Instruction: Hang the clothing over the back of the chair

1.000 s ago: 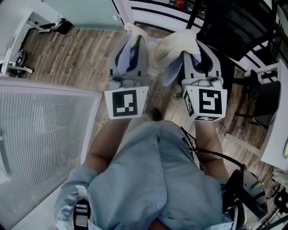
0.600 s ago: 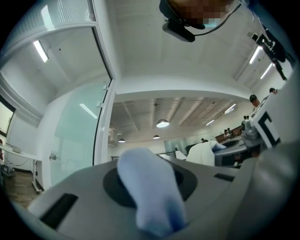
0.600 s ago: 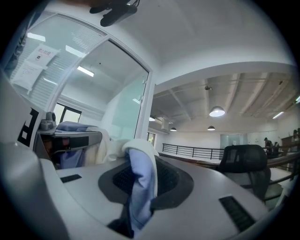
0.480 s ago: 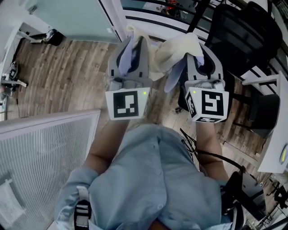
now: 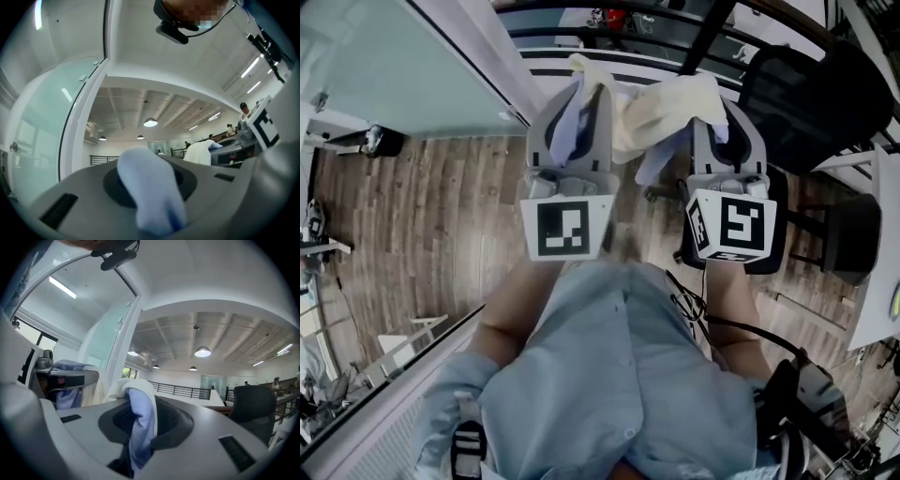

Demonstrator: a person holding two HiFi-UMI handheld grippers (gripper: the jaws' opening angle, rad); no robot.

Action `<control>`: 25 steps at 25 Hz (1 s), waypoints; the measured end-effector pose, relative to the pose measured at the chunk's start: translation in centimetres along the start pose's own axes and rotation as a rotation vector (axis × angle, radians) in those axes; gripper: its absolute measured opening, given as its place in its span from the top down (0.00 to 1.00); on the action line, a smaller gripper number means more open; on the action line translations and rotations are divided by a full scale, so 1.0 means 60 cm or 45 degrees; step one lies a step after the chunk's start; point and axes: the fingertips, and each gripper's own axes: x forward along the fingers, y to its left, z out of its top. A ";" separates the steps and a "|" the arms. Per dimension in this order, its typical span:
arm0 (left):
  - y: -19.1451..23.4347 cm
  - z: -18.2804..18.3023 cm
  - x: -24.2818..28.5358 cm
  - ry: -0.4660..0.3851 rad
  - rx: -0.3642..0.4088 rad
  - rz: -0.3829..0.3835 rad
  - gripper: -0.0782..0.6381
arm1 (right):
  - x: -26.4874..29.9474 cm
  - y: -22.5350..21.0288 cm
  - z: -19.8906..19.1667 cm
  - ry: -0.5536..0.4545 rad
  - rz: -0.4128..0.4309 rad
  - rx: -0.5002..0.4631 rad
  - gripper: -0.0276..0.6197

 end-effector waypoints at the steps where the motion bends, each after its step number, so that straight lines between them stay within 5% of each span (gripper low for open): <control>1: 0.008 0.000 0.021 0.000 -0.004 -0.024 0.81 | 0.018 -0.008 0.005 0.000 -0.024 -0.003 0.84; 12: 0.040 -0.001 0.216 -0.054 -0.072 -0.200 0.81 | 0.144 -0.095 0.048 0.005 -0.200 -0.089 0.84; 25: -0.056 -0.024 0.458 -0.064 -0.086 -0.472 0.81 | 0.256 -0.267 0.022 0.081 -0.389 -0.097 0.84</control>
